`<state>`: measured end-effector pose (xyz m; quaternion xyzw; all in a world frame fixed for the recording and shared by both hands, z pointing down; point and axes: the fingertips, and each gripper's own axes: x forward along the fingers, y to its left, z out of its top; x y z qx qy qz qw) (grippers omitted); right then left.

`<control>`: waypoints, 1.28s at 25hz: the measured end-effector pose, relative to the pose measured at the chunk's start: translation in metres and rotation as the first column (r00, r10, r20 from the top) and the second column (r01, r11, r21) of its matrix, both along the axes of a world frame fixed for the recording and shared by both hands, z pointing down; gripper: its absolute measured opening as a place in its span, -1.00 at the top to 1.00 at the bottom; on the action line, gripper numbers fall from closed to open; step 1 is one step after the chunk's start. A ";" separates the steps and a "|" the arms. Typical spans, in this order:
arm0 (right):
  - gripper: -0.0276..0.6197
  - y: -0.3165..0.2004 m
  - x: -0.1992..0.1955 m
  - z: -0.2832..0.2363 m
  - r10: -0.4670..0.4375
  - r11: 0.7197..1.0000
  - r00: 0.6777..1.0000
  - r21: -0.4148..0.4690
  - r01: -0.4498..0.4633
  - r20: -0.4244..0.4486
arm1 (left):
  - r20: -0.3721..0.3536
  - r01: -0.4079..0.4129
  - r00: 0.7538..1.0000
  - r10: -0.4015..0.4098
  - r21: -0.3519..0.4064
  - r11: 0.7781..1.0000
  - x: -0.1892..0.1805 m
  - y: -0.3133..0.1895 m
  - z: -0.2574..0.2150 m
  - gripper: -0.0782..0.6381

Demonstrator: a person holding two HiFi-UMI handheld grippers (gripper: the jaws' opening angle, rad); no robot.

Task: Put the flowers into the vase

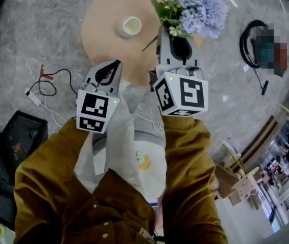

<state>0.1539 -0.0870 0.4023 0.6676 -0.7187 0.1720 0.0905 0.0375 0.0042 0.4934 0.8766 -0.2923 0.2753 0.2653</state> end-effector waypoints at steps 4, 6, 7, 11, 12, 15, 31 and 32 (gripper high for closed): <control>0.72 0.004 -0.006 -0.013 0.023 0.998 1.000 0.052 -0.022 -0.002 | 0.004 0.004 1.000 -0.004 0.010 1.000 -0.006 -0.005 -0.001 0.78; 0.72 0.007 -0.007 -0.022 0.046 0.995 0.999 0.084 -0.046 0.000 | 0.009 0.011 1.000 -0.011 0.010 1.000 -0.011 -0.007 0.000 0.78; 0.72 0.007 -0.008 -0.028 0.054 0.993 0.999 0.103 -0.053 -0.002 | 0.008 0.016 1.000 -0.016 0.013 1.000 -0.012 -0.010 0.000 0.78; 0.72 -0.002 -0.015 -0.046 0.050 0.985 0.998 0.166 -0.043 -0.035 | -0.001 0.026 1.000 -0.026 0.026 0.999 -0.017 -0.021 -0.001 0.78; 0.72 -0.006 -0.019 -0.048 0.042 0.984 0.998 0.174 -0.035 -0.040 | -0.003 0.025 1.000 -0.025 0.027 0.999 -0.018 -0.023 0.000 0.78; 0.72 -0.012 -0.025 -0.052 0.031 0.981 0.999 0.192 -0.023 -0.041 | -0.005 0.016 1.000 -0.016 0.038 0.999 -0.019 -0.024 0.000 0.78; 0.70 -0.021 -0.039 -0.066 0.036 0.957 0.999 0.289 -0.037 0.009 | -0.028 0.038 0.999 -0.037 0.039 0.999 -0.021 -0.031 -0.004 0.78; 0.69 -0.021 -0.038 -0.065 0.035 0.957 0.999 0.289 -0.036 0.010 | -0.029 0.040 0.999 -0.039 0.039 0.998 -0.019 -0.031 -0.005 0.78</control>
